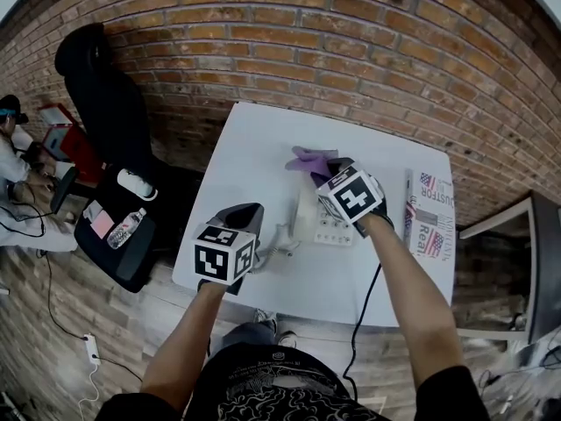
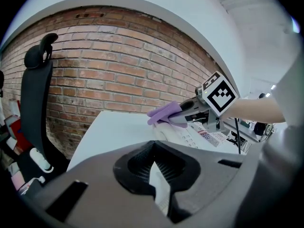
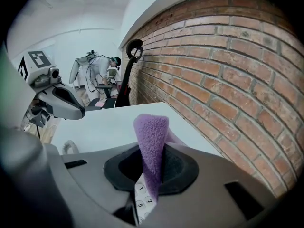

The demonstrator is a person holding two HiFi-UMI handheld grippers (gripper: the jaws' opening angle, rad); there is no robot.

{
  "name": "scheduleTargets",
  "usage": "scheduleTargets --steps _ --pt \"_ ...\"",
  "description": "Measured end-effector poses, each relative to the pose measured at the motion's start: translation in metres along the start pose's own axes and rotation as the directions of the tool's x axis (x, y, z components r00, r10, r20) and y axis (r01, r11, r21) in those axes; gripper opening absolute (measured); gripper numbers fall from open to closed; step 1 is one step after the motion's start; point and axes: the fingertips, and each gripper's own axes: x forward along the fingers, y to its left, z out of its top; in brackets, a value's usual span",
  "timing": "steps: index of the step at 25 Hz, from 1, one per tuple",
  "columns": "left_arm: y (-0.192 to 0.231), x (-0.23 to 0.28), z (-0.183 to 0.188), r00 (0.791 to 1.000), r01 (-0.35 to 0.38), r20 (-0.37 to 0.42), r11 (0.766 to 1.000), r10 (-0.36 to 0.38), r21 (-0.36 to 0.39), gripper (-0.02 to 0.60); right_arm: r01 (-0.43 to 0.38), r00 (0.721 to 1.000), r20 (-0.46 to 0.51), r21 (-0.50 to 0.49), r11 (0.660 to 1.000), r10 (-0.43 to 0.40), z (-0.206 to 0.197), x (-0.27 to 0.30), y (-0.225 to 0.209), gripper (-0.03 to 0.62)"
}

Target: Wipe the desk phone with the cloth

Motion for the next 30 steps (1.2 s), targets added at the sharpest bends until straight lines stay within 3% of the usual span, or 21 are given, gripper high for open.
scheduleTargets --steps 30 --pt "-0.040 -0.065 -0.041 0.999 -0.016 0.032 1.000 0.016 -0.020 0.006 -0.113 0.993 -0.027 0.034 0.993 0.114 -0.056 -0.034 0.109 0.047"
